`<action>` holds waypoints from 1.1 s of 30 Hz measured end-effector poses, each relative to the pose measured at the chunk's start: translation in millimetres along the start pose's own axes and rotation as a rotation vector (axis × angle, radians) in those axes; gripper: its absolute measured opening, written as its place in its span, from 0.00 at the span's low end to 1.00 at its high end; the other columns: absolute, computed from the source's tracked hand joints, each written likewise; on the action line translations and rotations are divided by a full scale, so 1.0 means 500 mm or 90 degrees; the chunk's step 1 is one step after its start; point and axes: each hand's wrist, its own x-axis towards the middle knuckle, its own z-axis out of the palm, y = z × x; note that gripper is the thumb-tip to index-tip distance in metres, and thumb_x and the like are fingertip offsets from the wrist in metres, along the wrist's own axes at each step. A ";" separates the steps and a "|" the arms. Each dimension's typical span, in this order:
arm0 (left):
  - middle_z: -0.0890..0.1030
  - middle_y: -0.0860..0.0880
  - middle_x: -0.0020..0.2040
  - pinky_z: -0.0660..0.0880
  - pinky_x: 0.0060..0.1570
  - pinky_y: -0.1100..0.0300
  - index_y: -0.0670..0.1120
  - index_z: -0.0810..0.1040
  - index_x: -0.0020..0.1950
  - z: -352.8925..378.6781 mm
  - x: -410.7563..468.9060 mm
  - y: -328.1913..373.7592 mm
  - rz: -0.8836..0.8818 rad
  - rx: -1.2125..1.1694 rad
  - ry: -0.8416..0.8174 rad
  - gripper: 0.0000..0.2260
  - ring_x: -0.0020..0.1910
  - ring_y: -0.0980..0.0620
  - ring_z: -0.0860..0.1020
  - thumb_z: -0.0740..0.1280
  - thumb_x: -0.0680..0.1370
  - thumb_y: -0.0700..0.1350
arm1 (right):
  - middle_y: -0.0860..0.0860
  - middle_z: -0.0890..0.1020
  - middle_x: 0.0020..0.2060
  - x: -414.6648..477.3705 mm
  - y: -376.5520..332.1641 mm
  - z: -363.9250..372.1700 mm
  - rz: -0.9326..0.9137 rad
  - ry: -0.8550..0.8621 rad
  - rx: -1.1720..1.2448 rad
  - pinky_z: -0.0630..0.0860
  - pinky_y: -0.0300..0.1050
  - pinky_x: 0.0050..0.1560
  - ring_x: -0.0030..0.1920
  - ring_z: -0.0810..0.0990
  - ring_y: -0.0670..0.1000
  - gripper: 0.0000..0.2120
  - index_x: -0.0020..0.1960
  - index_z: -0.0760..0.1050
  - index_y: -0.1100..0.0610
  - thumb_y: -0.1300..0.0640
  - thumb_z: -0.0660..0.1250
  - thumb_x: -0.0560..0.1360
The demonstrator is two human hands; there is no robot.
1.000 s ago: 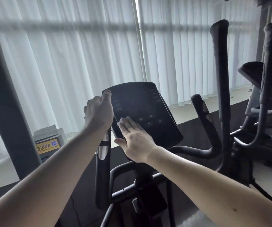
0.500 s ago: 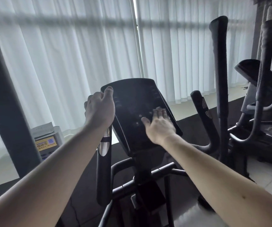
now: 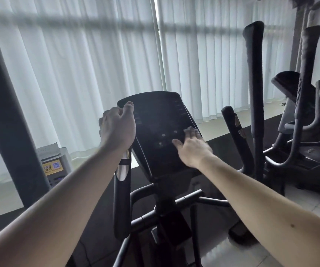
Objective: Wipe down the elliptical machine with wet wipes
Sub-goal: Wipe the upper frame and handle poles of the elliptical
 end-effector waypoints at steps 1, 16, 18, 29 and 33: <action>0.79 0.44 0.57 0.70 0.65 0.38 0.50 0.76 0.45 -0.001 0.000 0.000 0.003 0.005 0.001 0.22 0.63 0.40 0.74 0.52 0.77 0.65 | 0.56 0.42 0.83 0.012 0.014 -0.006 0.036 -0.009 0.019 0.43 0.50 0.82 0.83 0.42 0.54 0.40 0.83 0.39 0.62 0.35 0.42 0.84; 0.79 0.39 0.56 0.70 0.58 0.43 0.38 0.76 0.48 -0.004 -0.009 0.002 0.039 0.009 0.002 0.25 0.62 0.39 0.72 0.55 0.81 0.60 | 0.53 0.52 0.83 -0.114 -0.145 0.064 -0.290 0.100 0.027 0.41 0.42 0.81 0.83 0.44 0.49 0.29 0.83 0.49 0.60 0.48 0.49 0.87; 0.78 0.40 0.52 0.69 0.60 0.43 0.44 0.72 0.41 -0.005 -0.012 0.004 0.046 0.017 0.008 0.21 0.61 0.42 0.71 0.55 0.82 0.58 | 0.53 0.52 0.83 -0.117 -0.145 0.065 -0.318 0.107 0.018 0.38 0.40 0.79 0.83 0.43 0.49 0.29 0.83 0.48 0.61 0.49 0.50 0.87; 0.72 0.52 0.56 0.62 0.67 0.54 0.48 0.73 0.53 -0.009 -0.018 -0.005 0.087 0.030 0.014 0.11 0.68 0.47 0.67 0.55 0.86 0.52 | 0.52 0.74 0.73 -0.054 -0.169 0.071 -0.365 0.266 0.046 0.68 0.45 0.74 0.77 0.67 0.48 0.25 0.77 0.69 0.60 0.64 0.63 0.81; 0.73 0.52 0.59 0.62 0.68 0.53 0.49 0.74 0.53 -0.008 -0.037 -0.017 0.196 0.082 0.042 0.07 0.67 0.47 0.68 0.58 0.84 0.49 | 0.44 0.87 0.55 -0.089 -0.129 0.075 -0.352 0.360 0.091 0.81 0.42 0.51 0.58 0.85 0.47 0.12 0.57 0.85 0.48 0.61 0.68 0.79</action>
